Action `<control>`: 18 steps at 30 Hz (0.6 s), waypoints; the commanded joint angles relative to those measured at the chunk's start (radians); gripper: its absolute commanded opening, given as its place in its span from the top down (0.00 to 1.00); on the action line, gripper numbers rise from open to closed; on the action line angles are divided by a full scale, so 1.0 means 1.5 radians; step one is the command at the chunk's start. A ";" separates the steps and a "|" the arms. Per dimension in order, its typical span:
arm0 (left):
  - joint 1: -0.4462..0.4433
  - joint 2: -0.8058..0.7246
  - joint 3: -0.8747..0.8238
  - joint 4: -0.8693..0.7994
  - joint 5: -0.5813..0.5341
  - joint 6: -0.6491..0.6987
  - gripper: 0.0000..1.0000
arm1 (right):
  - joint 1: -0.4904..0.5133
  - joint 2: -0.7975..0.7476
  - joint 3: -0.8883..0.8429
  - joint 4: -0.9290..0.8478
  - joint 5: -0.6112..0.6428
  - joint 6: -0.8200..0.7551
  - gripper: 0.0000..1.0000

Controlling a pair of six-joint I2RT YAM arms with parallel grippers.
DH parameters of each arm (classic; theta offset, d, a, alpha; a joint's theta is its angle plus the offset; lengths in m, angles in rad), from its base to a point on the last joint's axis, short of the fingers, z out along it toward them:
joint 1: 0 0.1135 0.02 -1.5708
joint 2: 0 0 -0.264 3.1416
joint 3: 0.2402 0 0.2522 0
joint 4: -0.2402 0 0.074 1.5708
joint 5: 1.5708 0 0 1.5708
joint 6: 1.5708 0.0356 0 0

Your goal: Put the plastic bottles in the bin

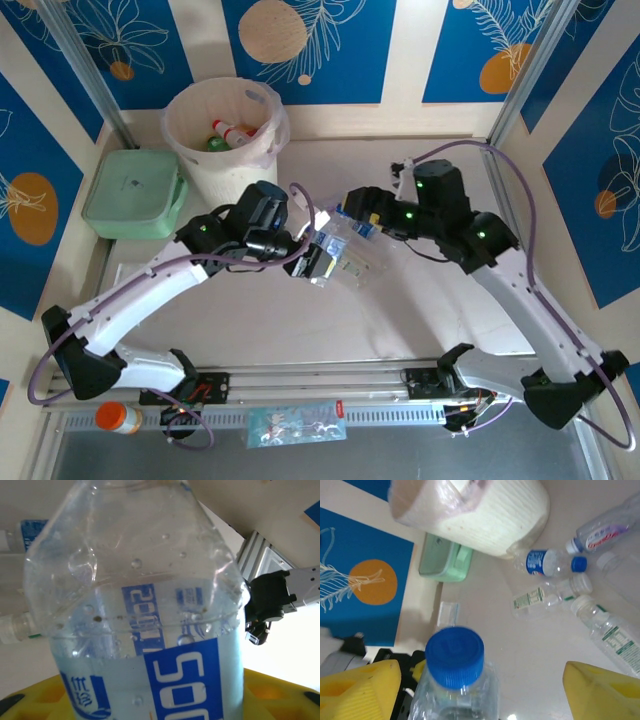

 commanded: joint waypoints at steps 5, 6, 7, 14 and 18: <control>0.082 0.008 0.103 -0.016 -0.068 0.035 0.71 | -0.027 -0.065 0.041 -0.042 0.002 -0.074 0.15; 0.099 0.016 0.121 -0.024 -0.075 0.033 0.72 | -0.032 -0.071 0.040 -0.046 0.002 -0.077 0.15; 0.120 0.027 0.144 -0.033 -0.086 0.028 0.72 | -0.039 -0.077 0.037 -0.048 0.000 -0.082 0.15; 0.243 0.095 0.293 -0.040 -0.224 -0.023 0.73 | -0.097 -0.108 0.007 -0.048 -0.052 -0.080 0.16; 0.291 0.153 0.392 -0.047 -0.292 -0.048 0.72 | -0.117 -0.124 -0.001 -0.056 -0.068 -0.086 0.16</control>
